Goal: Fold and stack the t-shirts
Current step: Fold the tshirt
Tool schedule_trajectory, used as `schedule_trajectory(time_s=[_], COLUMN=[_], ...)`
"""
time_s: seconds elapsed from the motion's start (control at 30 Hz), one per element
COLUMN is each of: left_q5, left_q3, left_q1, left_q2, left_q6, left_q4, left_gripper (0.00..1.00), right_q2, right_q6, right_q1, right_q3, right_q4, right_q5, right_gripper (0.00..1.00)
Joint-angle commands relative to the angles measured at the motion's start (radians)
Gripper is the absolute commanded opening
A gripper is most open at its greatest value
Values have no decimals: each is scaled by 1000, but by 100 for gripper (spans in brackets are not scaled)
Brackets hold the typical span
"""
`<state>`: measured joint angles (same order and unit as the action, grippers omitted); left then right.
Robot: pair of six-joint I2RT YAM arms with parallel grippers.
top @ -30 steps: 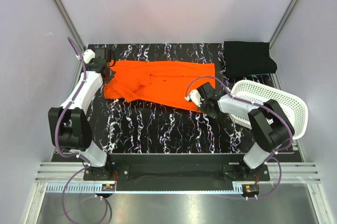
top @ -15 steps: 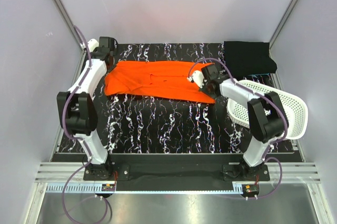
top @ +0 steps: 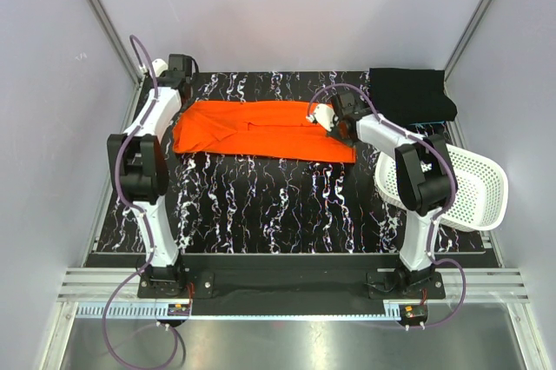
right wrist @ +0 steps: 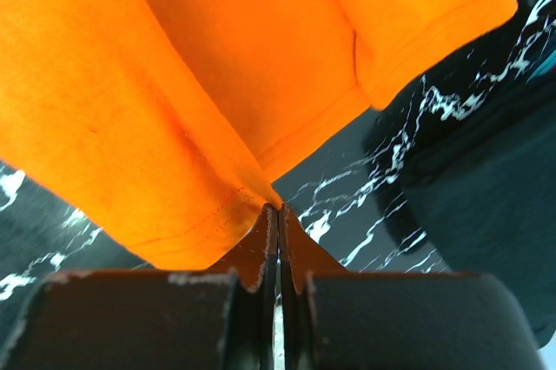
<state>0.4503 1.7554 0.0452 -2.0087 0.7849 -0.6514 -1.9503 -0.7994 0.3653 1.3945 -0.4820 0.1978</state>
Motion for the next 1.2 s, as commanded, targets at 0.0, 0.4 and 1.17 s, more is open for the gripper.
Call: schedule_trajectory(time_s=[0.0,0.4,1.17], left_q5=[53,62,7], left_q3=[62,134,188], left_q1=[-15,-39,-39], left_q2=[-31,-97,-179], left_q6=[-18,-32,-38], left_q4=[35,36,36], left_gripper=[0,0,0], right_q2=[-38,-133,-226], right_q6=[-50,-112,-153], right_q1=[-5,-5,-3], right_q3=[63,150,212], right_q4=[13,46,80], right_q5=[41,106,137], right_gripper=[0,0,0])
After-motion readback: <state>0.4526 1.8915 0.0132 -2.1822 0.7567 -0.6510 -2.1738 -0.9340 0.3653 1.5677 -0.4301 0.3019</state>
